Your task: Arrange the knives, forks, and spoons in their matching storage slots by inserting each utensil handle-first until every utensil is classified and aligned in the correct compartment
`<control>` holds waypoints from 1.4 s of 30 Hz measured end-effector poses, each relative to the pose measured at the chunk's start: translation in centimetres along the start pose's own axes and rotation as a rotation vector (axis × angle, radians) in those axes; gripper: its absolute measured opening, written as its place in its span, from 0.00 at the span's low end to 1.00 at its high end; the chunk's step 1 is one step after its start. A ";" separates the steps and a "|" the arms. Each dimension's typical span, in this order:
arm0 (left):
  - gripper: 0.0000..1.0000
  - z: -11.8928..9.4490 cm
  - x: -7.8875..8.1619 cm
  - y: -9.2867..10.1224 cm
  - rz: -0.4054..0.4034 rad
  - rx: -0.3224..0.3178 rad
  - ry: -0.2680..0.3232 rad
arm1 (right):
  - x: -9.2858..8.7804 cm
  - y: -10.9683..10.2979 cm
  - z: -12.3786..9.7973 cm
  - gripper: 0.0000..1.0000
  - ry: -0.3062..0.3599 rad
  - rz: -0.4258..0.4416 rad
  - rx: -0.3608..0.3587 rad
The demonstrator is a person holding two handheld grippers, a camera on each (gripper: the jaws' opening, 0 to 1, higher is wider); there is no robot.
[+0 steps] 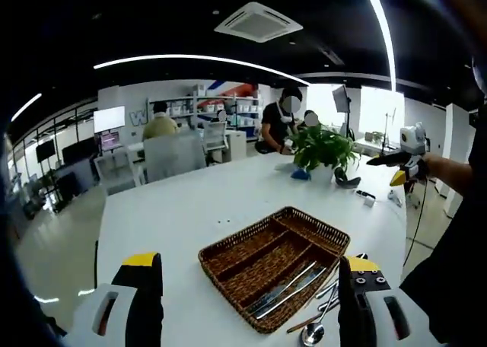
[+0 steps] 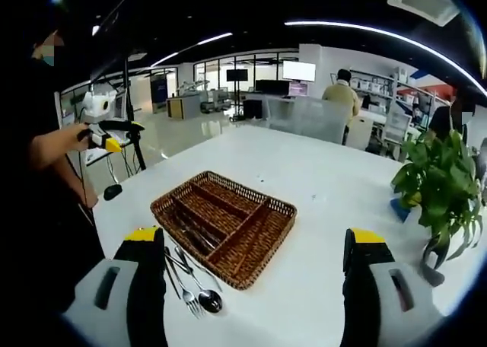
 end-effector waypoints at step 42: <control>1.00 -4.2 -2.6 -1.1 0.049 0.087 -0.042 | -0.7 -0.3 -0.9 0.99 -0.010 -0.069 -0.010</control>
Point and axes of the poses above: the point that each gripper's makers call its tool centre point, and the gripper's own axes: z roughly forward along the fingers, y roughly to its right, x roughly out of its top, the point moved 6 cm from there along -z, roughly backward along the fingers, and after that the axes turned 2 degrees about -z, right-handed, at the moved point
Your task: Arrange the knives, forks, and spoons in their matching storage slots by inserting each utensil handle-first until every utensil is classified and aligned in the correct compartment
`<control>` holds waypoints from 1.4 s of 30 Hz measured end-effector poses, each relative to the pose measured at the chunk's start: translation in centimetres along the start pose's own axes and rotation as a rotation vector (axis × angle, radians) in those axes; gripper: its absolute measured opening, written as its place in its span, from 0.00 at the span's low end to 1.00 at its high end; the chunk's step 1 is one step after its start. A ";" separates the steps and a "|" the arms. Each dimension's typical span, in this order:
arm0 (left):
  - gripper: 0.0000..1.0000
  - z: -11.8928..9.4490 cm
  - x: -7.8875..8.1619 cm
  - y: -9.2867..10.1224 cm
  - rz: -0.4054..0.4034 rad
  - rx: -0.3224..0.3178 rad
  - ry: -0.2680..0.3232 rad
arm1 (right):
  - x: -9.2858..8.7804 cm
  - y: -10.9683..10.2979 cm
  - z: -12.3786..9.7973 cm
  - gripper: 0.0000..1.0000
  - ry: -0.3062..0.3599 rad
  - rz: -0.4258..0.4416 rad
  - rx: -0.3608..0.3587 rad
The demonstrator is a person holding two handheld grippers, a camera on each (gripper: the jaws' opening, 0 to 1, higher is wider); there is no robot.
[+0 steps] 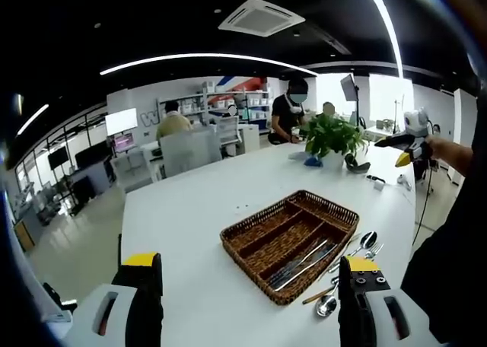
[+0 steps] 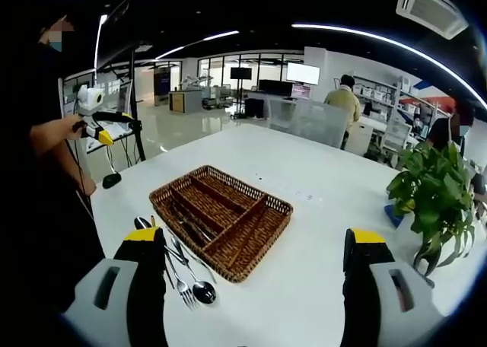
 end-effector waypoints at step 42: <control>1.00 -1.7 -2.4 1.2 0.012 -0.005 -0.017 | 5.2 -7.7 7.5 0.99 0.098 -0.218 0.279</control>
Point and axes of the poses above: the point that each gripper's makers call its tool centre point, and the gripper's own axes: z roughly forward along the fingers, y roughly to its right, x roughly out of its top, the point moved 6 cm from there along -z, roughly backward along the fingers, and after that the axes turned 2 degrees about -z, right-handed, at the moved point
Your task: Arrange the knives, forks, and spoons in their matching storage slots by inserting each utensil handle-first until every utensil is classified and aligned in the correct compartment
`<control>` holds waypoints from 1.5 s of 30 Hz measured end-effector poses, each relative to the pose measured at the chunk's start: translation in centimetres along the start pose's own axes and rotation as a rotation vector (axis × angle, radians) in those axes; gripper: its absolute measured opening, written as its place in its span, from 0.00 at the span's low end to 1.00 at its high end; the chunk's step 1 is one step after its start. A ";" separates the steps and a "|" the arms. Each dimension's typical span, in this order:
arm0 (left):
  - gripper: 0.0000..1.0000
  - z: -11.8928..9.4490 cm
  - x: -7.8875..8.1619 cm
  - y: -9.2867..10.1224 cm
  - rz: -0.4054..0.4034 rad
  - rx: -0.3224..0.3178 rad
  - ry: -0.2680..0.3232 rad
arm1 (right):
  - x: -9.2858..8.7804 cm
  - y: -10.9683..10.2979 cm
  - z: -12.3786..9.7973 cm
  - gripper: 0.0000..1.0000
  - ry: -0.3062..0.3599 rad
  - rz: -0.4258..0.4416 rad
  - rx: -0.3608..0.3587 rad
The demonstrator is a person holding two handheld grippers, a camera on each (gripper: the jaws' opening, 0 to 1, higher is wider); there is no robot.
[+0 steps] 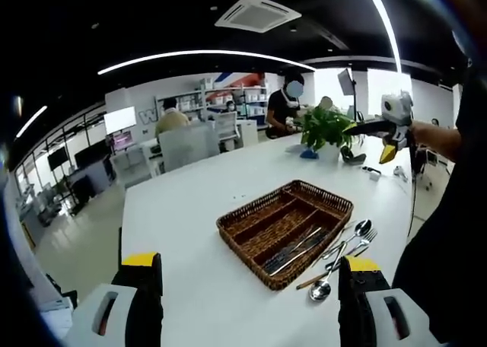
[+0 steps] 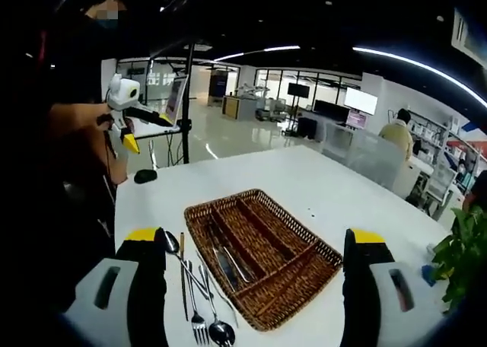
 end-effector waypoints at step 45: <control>1.00 -2.0 -1.5 -0.7 0.013 0.008 -0.003 | -3.2 -8.3 9.1 0.75 -0.063 -0.165 0.314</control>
Point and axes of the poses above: the point that each gripper's makers call its tool centre point, and the gripper's own axes: z roughly forward along the fingers, y roughly to its right, x roughly out of its top, the point moved 6 cm from there along -z, roughly backward along the fingers, and after that the axes turned 2 degrees about -z, right-handed, at the moved point
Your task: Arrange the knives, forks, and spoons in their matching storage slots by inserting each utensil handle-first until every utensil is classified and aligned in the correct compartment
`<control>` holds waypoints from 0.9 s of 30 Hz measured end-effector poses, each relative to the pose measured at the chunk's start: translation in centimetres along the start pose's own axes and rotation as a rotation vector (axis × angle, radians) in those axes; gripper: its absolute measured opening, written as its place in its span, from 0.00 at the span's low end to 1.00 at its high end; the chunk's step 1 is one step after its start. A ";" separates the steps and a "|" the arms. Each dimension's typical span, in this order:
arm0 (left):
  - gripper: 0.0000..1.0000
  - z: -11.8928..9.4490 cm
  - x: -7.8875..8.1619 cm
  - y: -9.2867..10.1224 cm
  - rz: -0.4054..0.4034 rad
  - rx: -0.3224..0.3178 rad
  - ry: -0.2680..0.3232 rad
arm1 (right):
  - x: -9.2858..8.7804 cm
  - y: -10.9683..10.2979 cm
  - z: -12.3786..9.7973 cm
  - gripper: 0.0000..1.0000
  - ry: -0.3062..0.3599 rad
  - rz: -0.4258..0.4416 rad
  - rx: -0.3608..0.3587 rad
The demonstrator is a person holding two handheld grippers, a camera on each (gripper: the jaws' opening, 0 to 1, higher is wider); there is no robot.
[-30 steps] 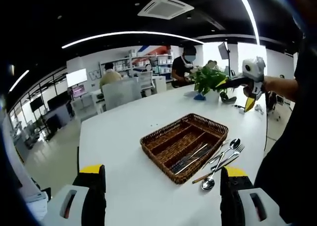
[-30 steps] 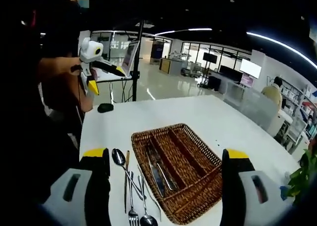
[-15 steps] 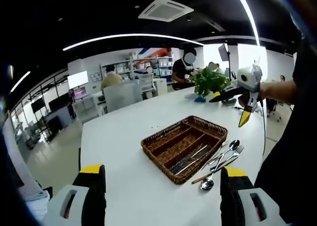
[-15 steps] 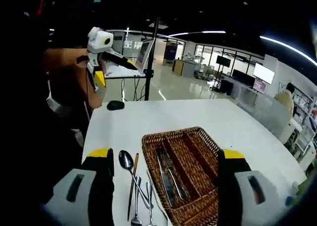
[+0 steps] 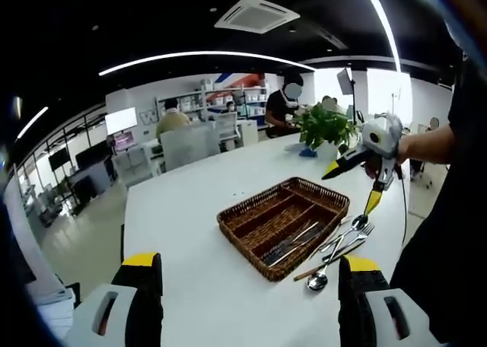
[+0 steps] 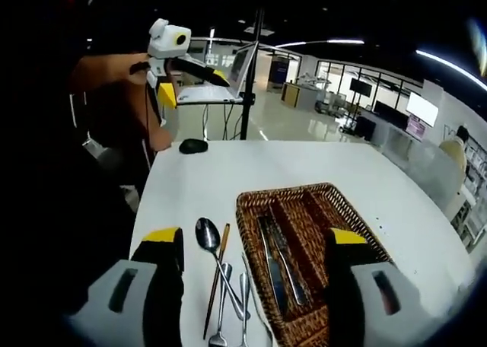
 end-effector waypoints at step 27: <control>1.00 -0.9 -0.6 -0.6 -0.006 0.023 -0.024 | -3.9 -2.5 5.5 0.55 -0.094 -0.027 0.146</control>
Point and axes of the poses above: the point that each gripper's makers call its tool centre point, and the gripper's own axes: z roughly forward along the fingers, y roughly to its right, x roughly out of its top, the point moved 6 cm from there along -z, roughly backward along the fingers, and after that the axes turned 2 degrees about -z, right-handed, at the moved point
